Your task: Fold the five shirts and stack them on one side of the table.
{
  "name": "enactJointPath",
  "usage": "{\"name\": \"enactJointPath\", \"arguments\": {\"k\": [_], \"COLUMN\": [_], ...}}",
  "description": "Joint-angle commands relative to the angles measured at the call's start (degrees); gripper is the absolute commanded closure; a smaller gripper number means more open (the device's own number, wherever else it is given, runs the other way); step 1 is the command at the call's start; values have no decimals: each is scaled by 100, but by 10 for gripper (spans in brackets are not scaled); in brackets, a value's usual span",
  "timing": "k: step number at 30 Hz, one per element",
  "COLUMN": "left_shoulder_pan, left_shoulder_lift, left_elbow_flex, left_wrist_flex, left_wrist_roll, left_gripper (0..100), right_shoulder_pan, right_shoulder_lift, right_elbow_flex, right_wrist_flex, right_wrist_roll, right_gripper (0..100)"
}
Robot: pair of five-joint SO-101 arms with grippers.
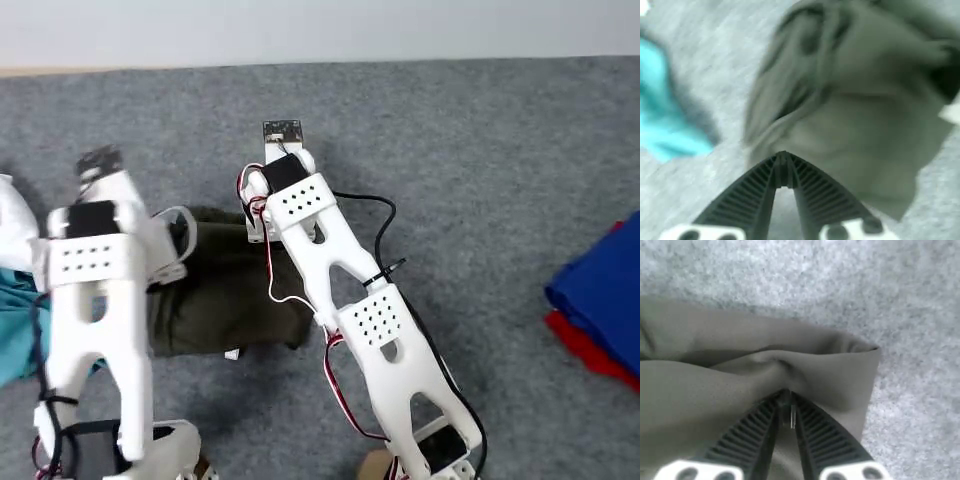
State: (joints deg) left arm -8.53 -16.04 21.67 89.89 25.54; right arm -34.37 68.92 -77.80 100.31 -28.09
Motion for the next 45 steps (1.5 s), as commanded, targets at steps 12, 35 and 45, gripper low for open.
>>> {"name": "enactJointPath", "arguments": {"k": [12,35,45], "left_shoulder_pan": [-448,-2321,-3648], "left_shoulder_lift": [1354,-475,-1618], "left_elbow_flex": [1068,-2624,-2545], "left_wrist_flex": [-3226,132,1073], "left_wrist_roll": [-18,-1064,-2813], "left_gripper": [998,998,998], "right_shoulder_pan": [-31,4,251], "right_shoulder_lift": [-154,-1068,-2536], "right_elbow_flex": [-290,-264,-79], "right_wrist_flex": [224,233,242], "right_wrist_roll": [-18,686,1662], "right_gripper": [988,988,988]}}
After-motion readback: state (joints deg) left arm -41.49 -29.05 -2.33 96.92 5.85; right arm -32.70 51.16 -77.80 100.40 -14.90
